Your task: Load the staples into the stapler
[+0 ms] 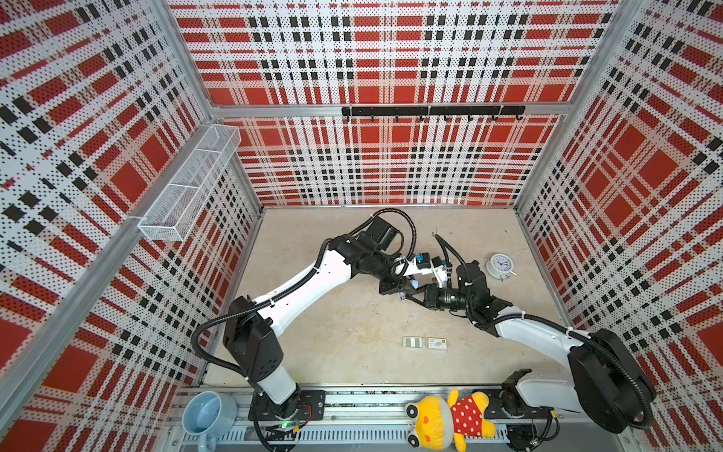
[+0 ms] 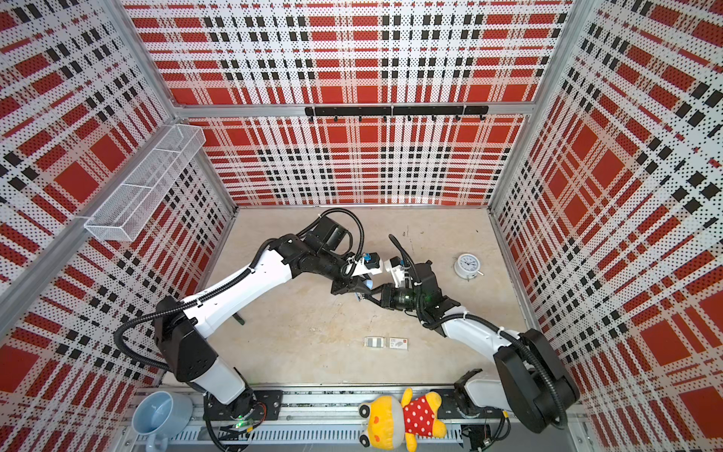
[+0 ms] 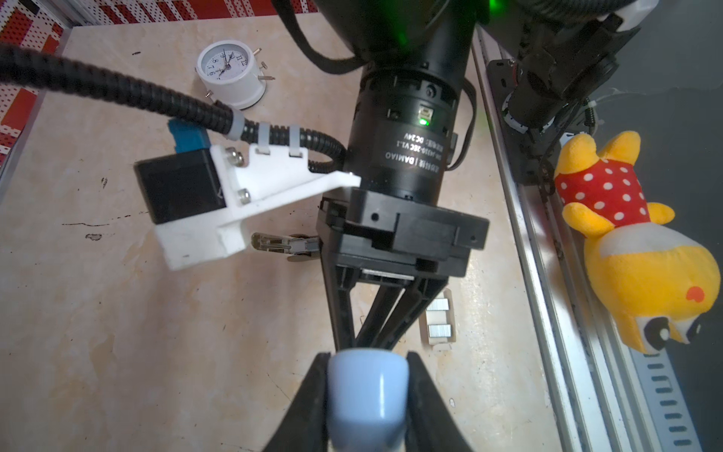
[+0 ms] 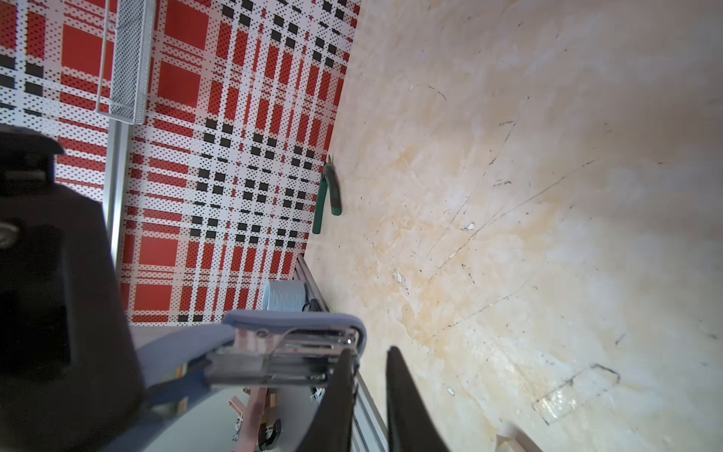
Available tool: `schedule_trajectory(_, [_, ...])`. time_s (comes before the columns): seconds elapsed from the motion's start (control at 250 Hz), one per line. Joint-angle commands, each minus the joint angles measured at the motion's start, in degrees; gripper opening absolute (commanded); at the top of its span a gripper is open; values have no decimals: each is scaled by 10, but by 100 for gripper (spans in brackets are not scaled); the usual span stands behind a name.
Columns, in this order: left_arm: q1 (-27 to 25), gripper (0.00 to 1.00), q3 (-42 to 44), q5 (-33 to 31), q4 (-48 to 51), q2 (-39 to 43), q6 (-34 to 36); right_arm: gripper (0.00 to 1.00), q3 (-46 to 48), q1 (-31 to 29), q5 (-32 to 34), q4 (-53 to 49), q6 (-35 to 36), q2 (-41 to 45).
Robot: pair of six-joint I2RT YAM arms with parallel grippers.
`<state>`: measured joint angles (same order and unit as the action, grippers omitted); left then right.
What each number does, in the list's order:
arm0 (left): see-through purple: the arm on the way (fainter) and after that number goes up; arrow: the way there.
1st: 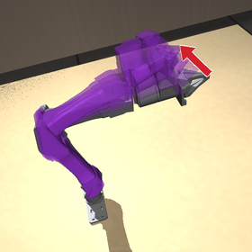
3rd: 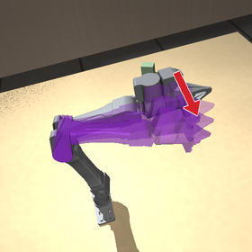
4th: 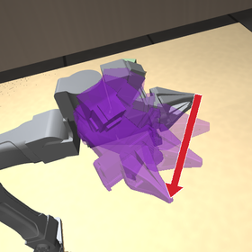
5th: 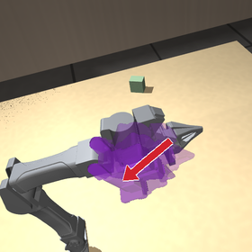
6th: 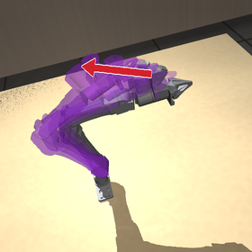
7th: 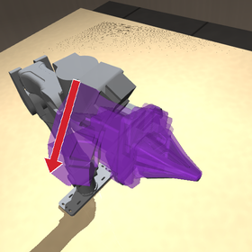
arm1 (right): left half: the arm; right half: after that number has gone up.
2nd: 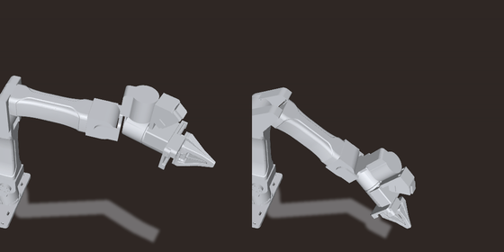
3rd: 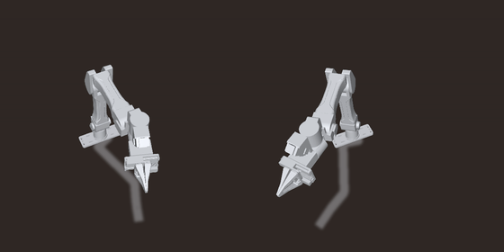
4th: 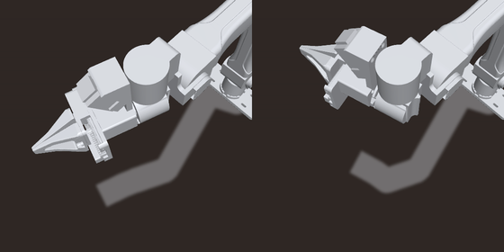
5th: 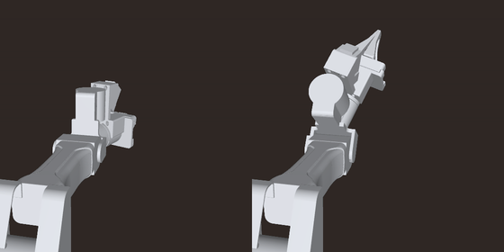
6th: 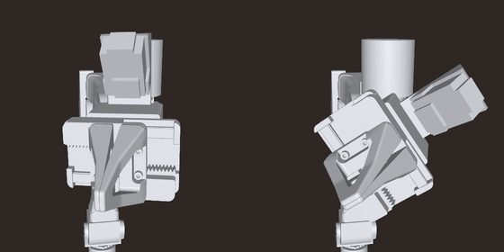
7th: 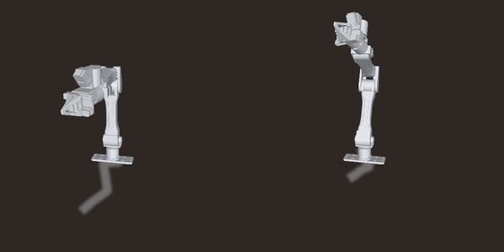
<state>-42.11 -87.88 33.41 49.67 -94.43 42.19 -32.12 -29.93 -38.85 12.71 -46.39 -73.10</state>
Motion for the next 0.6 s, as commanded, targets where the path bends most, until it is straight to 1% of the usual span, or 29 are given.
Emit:
schedule_trajectory(0.0, [10,14,16,34,-27,14,-32,23,5,-1,41,-82,56,44])
schedule_trajectory(0.152, [37,14,30,94,-55,13,-77,35,24,2,62,-154,108,131])
schedule_trajectory(0.18, [40,14,32,109,-58,13,-84,37,30,2,54,-153,111,147])
schedule_trajectory(0.28, [56,14,34,158,-76,9,-121,39,41,2,1,-130,108,184])
schedule_trajectory(0.348, [65,14,37,195,-89,6,-147,39,38,1,-17,-114,105,193])
schedule_trajectory(0.42, [72,13,37,234,-95,0,-168,40,28,-1,-14,-111,109,195])
schedule_trajectory(0.524, [73,13,40,266,-104,-8,-188,40,6,-5,-18,-108,115,187])
schedule_trajectory(0.596, [73,13,40,283,-107,-15,-201,40,-17,-7,-9,-131,132,179])
